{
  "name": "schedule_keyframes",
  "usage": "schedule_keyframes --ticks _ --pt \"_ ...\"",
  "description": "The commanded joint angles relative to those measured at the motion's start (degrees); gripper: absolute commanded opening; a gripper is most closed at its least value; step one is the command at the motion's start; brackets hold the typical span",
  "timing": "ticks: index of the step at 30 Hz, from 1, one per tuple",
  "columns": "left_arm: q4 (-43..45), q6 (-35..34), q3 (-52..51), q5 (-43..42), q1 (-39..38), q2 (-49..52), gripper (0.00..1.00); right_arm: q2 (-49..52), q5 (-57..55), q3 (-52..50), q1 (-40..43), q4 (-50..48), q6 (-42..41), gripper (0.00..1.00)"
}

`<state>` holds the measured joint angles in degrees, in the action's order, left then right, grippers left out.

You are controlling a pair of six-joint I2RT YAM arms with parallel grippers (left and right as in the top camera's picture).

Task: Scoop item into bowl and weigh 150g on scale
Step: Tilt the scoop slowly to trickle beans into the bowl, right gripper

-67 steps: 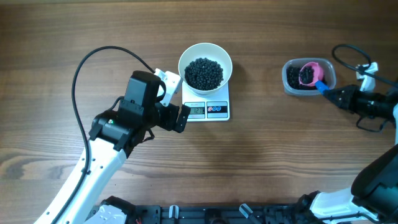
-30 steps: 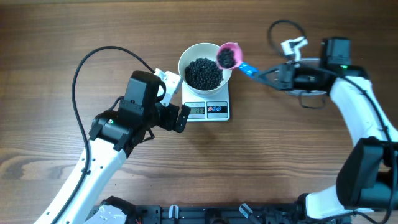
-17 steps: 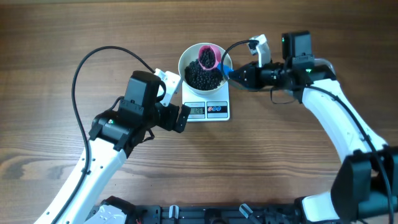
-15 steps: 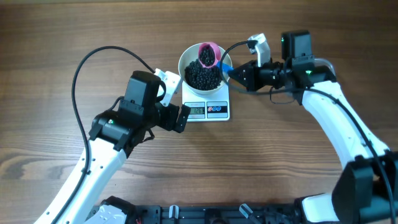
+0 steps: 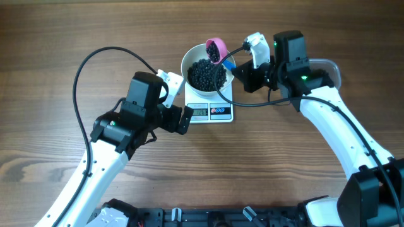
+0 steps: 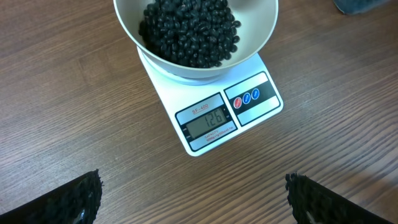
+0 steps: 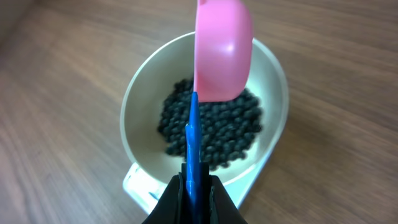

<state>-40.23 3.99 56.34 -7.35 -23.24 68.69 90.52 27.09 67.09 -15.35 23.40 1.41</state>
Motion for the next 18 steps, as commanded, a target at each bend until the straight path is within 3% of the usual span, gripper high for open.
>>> schedule_keyframes --ticks 1,18 --pt "0.1 -0.3 -0.1 0.1 0.2 0.0 1.00 -1.1 2.1 0.4 -0.2 -1.5 -2.3 0.04" --pt "0.2 -0.3 -0.1 0.1 0.2 0.0 1.00 -1.1 3.1 0.4 -0.9 3.5 2.7 0.04"
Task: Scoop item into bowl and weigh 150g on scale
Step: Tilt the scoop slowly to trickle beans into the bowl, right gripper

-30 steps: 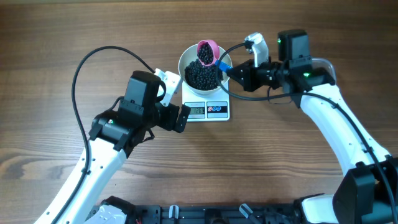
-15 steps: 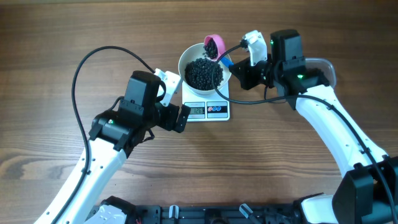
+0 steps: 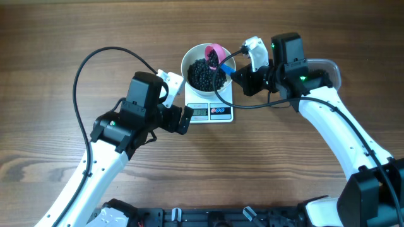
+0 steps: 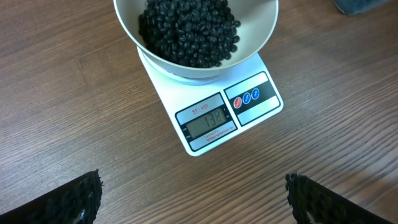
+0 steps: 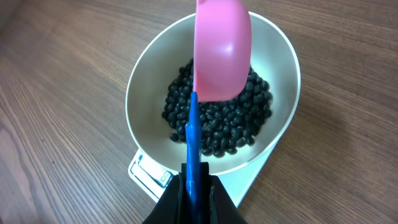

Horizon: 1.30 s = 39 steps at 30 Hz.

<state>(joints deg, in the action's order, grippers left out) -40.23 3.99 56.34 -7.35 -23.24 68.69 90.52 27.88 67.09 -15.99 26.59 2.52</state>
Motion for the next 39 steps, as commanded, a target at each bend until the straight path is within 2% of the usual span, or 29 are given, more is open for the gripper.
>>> schedule_keyframes --ticks 1,11,14,20,24,27,36,39 --pt "0.1 -0.3 -0.1 0.1 0.2 0.0 1.00 -1.1 2.4 0.4 -0.3 0.4 1.6 0.04" --pt "0.2 -0.3 -0.1 0.1 0.2 0.0 1.00 -1.1 2.6 0.4 -0.3 -1.3 0.7 0.04" --pt "0.1 -0.3 -0.1 0.1 0.2 0.0 1.00 -1.1 2.6 0.4 -0.3 -1.3 6.8 0.04" --pt "0.1 -0.3 -0.1 0.1 0.2 0.0 1.00 -1.1 2.3 0.4 -0.3 -1.6 5.4 0.04" --pt "0.1 -0.3 -0.1 0.1 0.2 0.0 1.00 -1.1 -2.0 0.4 -0.3 0.3 9.5 0.04" --pt "0.1 -0.3 -0.1 0.1 0.2 0.0 1.00 -1.1 0.0 0.4 -1.3 1.8 12.6 0.04" --pt "0.1 -0.3 -0.1 0.1 0.2 0.0 1.00 -1.1 -5.7 0.4 -1.8 -2.3 8.4 0.04" --pt "0.1 -0.3 -0.1 0.1 0.2 0.0 1.00 -1.1 -2.6 0.4 -2.1 -2.4 8.0 0.04"
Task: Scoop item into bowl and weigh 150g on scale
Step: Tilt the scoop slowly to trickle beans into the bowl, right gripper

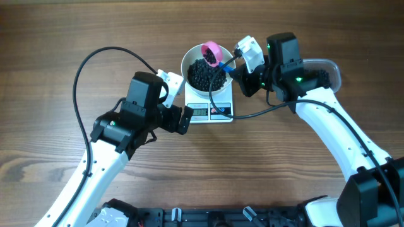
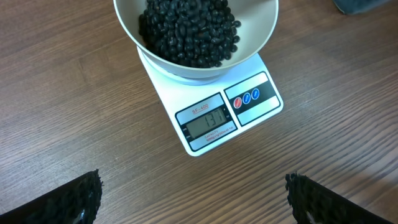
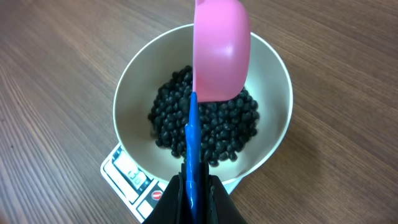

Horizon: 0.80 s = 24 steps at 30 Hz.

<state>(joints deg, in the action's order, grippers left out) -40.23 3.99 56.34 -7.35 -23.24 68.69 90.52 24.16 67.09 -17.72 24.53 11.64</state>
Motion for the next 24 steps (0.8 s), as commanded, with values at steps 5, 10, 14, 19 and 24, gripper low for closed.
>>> schedule_keyframes --ticks 5,10,14,19,24 --pt "0.2 -0.3 -0.1 0.1 0.2 0.0 1.00 -1.1 0.3 0.4 -0.6 0.0 -0.6 0.04" --pt "0.1 -0.3 -0.1 0.1 0.2 0.0 1.00 -1.1 1.8 0.4 -0.9 0.4 0.7 0.04" --pt "0.1 -0.3 -0.1 0.1 0.2 0.0 1.00 -1.1 -2.9 0.4 -1.1 -0.5 -1.8 0.04" --pt "0.1 -0.3 -0.1 0.1 0.2 0.0 1.00 -1.1 -5.2 0.4 -1.0 -0.7 -2.9 0.04" --pt "0.1 -0.3 -0.1 0.1 0.2 0.0 1.00 -1.1 -1.8 0.4 -1.1 -0.5 -3.2 0.04"
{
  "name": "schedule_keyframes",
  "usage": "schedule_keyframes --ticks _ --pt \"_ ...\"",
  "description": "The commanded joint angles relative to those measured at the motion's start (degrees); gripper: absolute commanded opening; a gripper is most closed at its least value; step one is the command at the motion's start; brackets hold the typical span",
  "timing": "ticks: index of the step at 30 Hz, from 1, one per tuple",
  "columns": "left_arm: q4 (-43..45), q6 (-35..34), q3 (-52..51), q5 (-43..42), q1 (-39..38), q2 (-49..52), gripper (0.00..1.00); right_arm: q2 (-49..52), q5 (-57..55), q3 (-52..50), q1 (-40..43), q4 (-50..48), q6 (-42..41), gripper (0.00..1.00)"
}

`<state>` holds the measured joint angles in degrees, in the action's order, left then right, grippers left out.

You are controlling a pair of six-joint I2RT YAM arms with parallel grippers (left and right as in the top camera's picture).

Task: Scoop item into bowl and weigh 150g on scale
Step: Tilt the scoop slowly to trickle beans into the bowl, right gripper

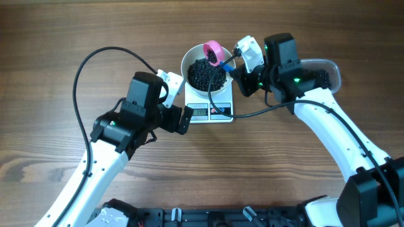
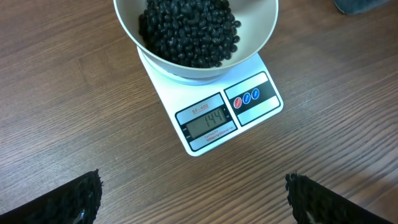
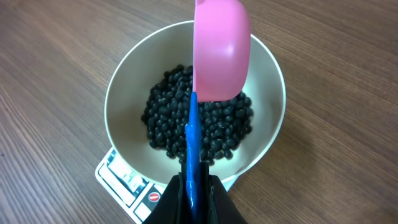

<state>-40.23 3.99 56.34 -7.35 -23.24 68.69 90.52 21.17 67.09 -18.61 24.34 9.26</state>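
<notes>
A white bowl [image 1: 187,65] of black beans [image 1: 203,74] stands on the white scale [image 1: 219,113]. In the left wrist view the scale's display [image 2: 207,121] reads 144. My right gripper [image 3: 193,185] is shut on the blue handle of the pink scoop [image 3: 221,50]. The scoop hangs over the far right side of the bowl [image 3: 118,102], its pink back facing the wrist camera. My left gripper [image 2: 193,190] is open and empty over bare table in front of the scale.
A clear container [image 1: 323,70] of beans sits at the right, partly hidden behind my right arm. The right arm's black cable [image 1: 211,94] hangs across the bowl and scale. My left arm's cable loops over the table at the left.
The display has gone from 131 to 144. My right gripper with the scoop has shifted slightly over the bowl. The left arm has not moved.
The scoop was held over the bowl at every moment, with my right gripper shut on its handle. The display read 126, then 132, then 131, and now 144. The left gripper stayed open in front of the scale throughout.
</notes>
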Motion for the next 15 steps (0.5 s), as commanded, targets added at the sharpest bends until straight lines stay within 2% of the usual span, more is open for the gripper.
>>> schedule_keyframes --ticks 1,6,11,15 --pt "0.1 -0.3 -0.1 0.1 0.2 0.0 1.00 -1.1 1.2 0.4 -0.2 -0.3 -0.9 0.04" --pt "0.1 -0.3 -0.1 0.1 0.2 0.0 1.00 -1.1 1.2 0.4 -0.2 -0.3 -2.0 0.04" --pt "0.1 -0.3 -0.1 0.1 0.2 0.0 1.00 -1.1 2.8 0.4 -0.2 -0.3 -8.1 0.04" --pt "0.1 -0.3 -0.1 0.1 0.2 0.0 1.00 -1.1 5.3 0.4 -0.2 -0.3 -8.2 0.04"
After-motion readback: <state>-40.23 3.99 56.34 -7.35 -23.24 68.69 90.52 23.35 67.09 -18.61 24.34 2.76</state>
